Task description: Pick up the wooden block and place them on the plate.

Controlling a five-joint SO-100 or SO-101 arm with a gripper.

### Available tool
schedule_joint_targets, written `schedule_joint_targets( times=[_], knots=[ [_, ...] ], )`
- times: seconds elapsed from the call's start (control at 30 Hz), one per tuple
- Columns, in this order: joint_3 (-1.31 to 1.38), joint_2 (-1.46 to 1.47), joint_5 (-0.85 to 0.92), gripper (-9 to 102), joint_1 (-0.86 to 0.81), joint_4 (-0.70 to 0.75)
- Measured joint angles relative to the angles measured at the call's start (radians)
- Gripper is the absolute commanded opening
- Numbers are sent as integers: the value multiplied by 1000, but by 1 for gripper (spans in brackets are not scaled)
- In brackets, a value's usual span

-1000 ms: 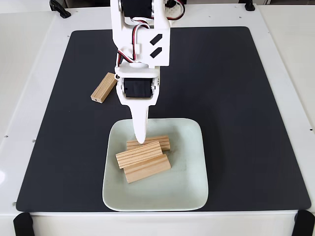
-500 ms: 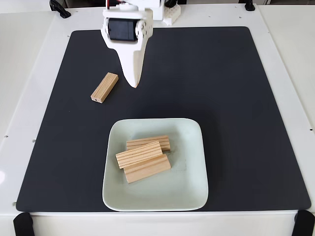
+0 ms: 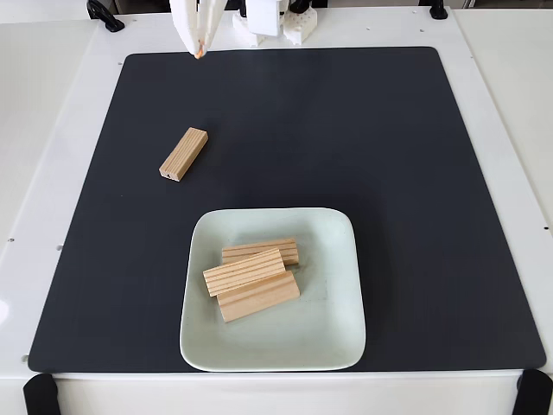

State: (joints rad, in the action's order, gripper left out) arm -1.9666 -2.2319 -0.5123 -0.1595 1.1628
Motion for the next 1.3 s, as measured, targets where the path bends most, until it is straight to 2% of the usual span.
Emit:
schedule_joint_targets(
  times=[0.17, 0.5, 0.77, 1.1, 1.3],
  knots=[
    [-104, -124, -253, -1, -92, 0],
    [-132, -72, -614, 0, -114, -23],
    [-60, 74, -660, 0, -212, -78],
    [144, 411, -670, -1, -290, -78],
    [204, 551, -836, -1, -255, -78]
  ],
)
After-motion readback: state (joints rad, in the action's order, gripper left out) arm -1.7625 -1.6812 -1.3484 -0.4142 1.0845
